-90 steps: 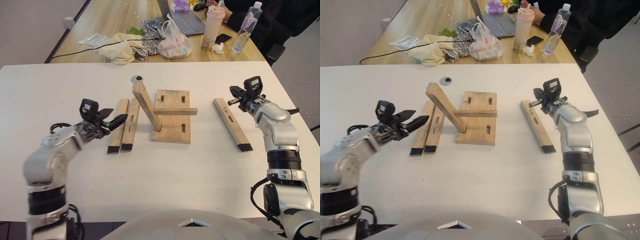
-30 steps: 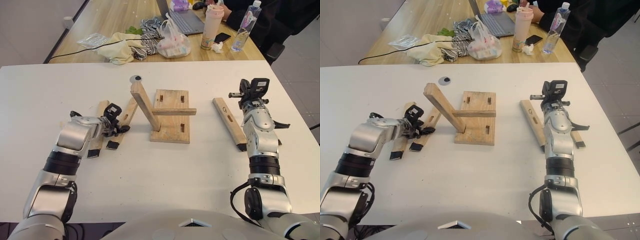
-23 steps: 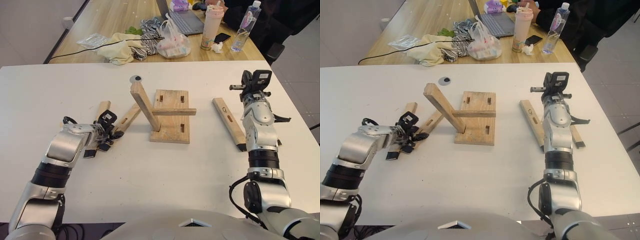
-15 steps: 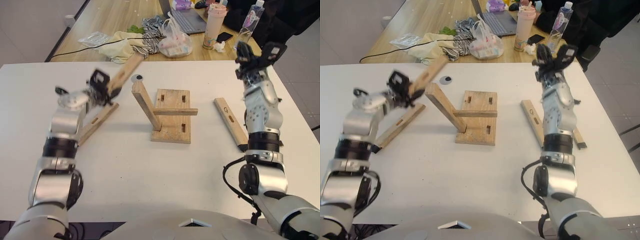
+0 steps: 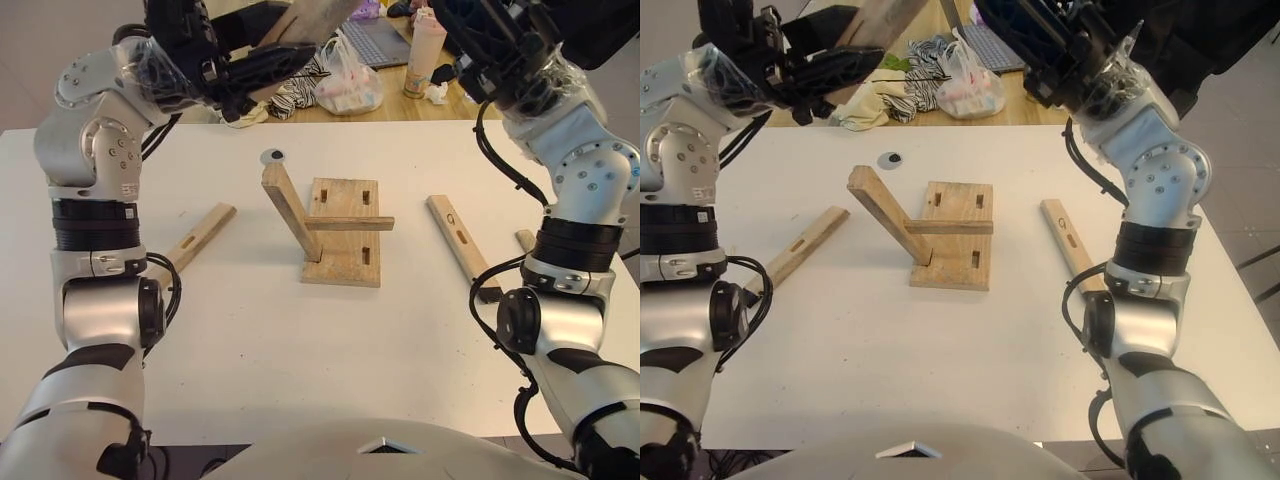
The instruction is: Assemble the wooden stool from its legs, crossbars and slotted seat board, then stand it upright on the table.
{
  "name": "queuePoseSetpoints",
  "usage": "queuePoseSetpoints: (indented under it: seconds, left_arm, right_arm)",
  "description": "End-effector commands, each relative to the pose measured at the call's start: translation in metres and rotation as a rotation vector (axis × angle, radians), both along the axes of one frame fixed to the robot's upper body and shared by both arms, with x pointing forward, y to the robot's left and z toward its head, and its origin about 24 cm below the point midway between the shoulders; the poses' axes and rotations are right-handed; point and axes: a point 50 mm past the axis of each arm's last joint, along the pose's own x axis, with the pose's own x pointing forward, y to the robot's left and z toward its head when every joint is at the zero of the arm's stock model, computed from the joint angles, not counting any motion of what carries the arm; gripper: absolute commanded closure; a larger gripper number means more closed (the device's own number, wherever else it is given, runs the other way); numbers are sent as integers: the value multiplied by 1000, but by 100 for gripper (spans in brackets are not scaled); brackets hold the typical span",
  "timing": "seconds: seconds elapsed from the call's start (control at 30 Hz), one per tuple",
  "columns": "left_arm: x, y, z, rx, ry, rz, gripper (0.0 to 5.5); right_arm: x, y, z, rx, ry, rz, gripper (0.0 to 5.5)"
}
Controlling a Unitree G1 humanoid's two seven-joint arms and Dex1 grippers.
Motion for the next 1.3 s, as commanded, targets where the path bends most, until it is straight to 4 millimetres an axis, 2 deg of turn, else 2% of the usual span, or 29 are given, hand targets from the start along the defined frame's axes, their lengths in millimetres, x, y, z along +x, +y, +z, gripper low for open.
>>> queuePoseSetpoints:
  seconds: [0.03, 0.07, 0.23, 0.43, 0.57, 0.6, 0.73, 0.8, 0.9, 1.0, 1.07, 1.13, 1.2, 1.3]
  left_arm:
    - [-6, -2, -10, 52, 46, -70, 350]
    - [-7, -3, -13, 62, 57, -84, 350]
    - [-10, -3, -25, 91, 194, -179, 350]
    - [-12, -5, -31, 20, 377, -268, 350]
    - [-6, -6, -36, -2, 408, -224, 350]
    - [-3, -7, -37, -10, 410, -209, 313]
    - [4, -2, -40, -67, 411, -141, 258]
    - [7, 6, -36, -141, 414, -98, 254]
    - [16, 25, -33, -317, 436, 13, 254]
    - [17, 34, -35, -394, 423, 135, 254]
    - [11, 35, -44, -387, 424, 197, 254]
    - [4, 34, -51, -381, 424, 240, 254]
    - [1, 34, -54, -396, 432, 262, 254]
    - [-2, 32, -56, -415, 447, 270, 254]
  right_arm:
    - [5, -4, 6, 47, 49, 36, 247]
    - [3, -3, 8, 47, 45, 69, 247]
    - [-16, 3, 3, 1, 11, 265, 314]
    - [-23, 4, 7, 12, -12, 311, 315]
    - [-11, 2, 15, 44, -12, 167, 322]
    - [-6, 1, 15, 47, -6, 120, 328]
    - [12, -5, 9, 18, -2, -74, 343]
    - [20, -16, 6, 3, 4, -170, 345]
    - [24, -42, 0, -52, 2, -288, 345]
    - [17, -64, -11, -188, 2, -334, 345]
    - [9, -75, -25, -245, 48, -325, 345]
    - [-1, -83, -48, -291, 112, -306, 345]
    - [-10, -84, -67, -322, 163, -285, 345]
    - [-16, -79, -87, -362, 201, -266, 345]
